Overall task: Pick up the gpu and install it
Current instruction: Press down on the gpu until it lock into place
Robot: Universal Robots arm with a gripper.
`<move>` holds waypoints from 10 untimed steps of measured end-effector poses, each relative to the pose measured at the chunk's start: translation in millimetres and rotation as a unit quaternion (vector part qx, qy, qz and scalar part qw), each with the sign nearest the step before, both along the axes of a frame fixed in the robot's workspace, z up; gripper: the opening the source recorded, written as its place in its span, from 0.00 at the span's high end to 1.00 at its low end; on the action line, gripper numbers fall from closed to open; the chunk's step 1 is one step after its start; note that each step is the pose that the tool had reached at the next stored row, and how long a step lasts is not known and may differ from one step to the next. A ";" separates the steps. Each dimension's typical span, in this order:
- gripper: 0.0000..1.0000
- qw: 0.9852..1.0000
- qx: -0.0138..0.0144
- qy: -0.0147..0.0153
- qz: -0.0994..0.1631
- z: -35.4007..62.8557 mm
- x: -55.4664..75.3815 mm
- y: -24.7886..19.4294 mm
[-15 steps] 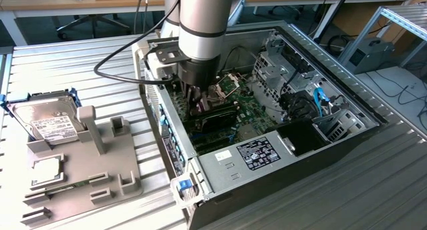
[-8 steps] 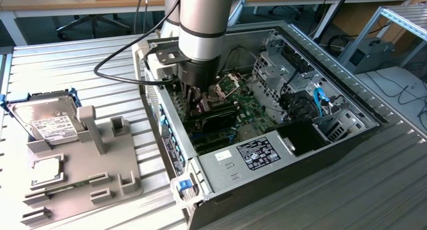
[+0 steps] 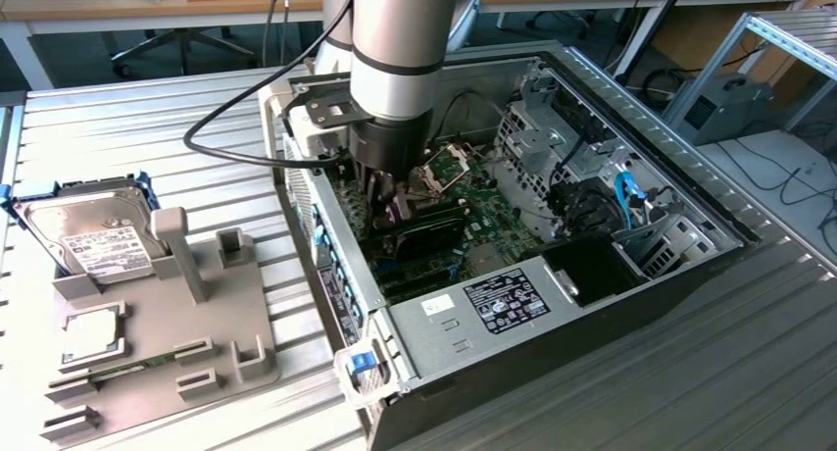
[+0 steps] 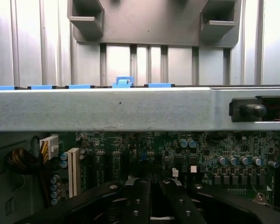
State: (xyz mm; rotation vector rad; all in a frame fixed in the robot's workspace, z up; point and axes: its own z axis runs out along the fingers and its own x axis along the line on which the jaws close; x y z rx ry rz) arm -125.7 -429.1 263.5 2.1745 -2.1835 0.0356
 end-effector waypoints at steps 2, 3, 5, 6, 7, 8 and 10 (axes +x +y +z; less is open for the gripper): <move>0.88 1.000 0.000 0.000 0.000 0.0 -0.1 -0.3; 0.88 1.000 0.000 0.000 0.000 0.0 -0.1 -0.3; 0.88 1.000 0.000 0.000 0.000 0.0 -0.1 -0.3; 0.88 1.000 -0.001 0.000 0.000 0.0 0.0 -0.3; 0.88 1.000 -0.003 0.000 0.000 0.8 -0.1 -0.2; 0.88 1.000 -0.005 0.000 0.000 3.4 -0.1 -0.1; 0.88 1.000 -0.008 0.000 0.000 14.9 -0.1 0.0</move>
